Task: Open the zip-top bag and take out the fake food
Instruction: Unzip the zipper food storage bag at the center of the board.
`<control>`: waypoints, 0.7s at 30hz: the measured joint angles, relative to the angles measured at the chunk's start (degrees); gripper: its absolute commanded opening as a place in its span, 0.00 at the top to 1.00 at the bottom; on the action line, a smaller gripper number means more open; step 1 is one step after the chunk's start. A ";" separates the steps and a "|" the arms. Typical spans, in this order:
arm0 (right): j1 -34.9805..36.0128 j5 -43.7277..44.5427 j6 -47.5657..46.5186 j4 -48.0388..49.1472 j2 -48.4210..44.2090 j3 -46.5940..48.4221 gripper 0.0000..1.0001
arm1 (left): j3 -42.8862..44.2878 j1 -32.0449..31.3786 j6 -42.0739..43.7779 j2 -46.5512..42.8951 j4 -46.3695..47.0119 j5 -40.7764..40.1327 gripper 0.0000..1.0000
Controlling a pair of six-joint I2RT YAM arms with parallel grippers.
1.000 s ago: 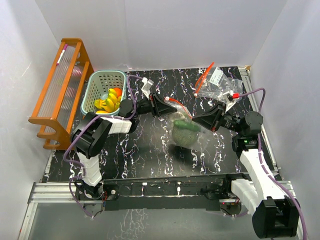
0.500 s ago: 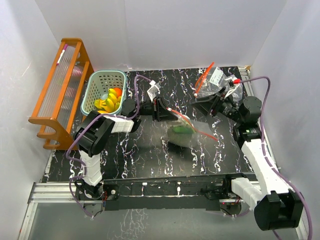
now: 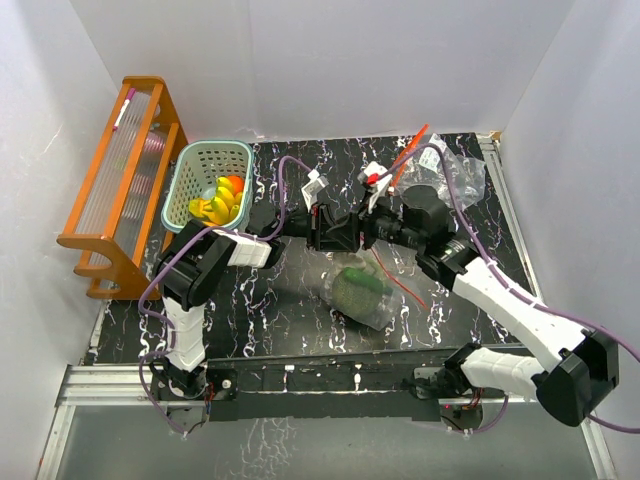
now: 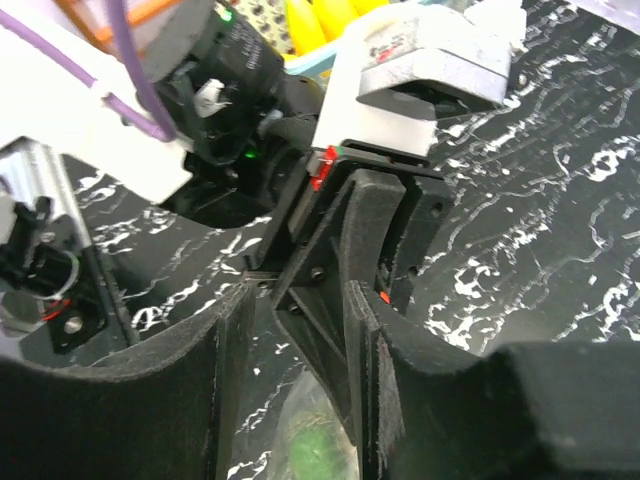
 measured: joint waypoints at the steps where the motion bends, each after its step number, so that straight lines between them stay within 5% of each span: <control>1: 0.85 1.62 -0.72 -0.81 0.61 0.63 0.58 | 0.00 0.00 -0.02 0.00 0.00 0.00 1.00; 21: 5.29 22.12 -3.43 -3.39 0.42 1.40 0.53 | 0.00 0.00 0.22 0.00 -0.02 0.39 1.00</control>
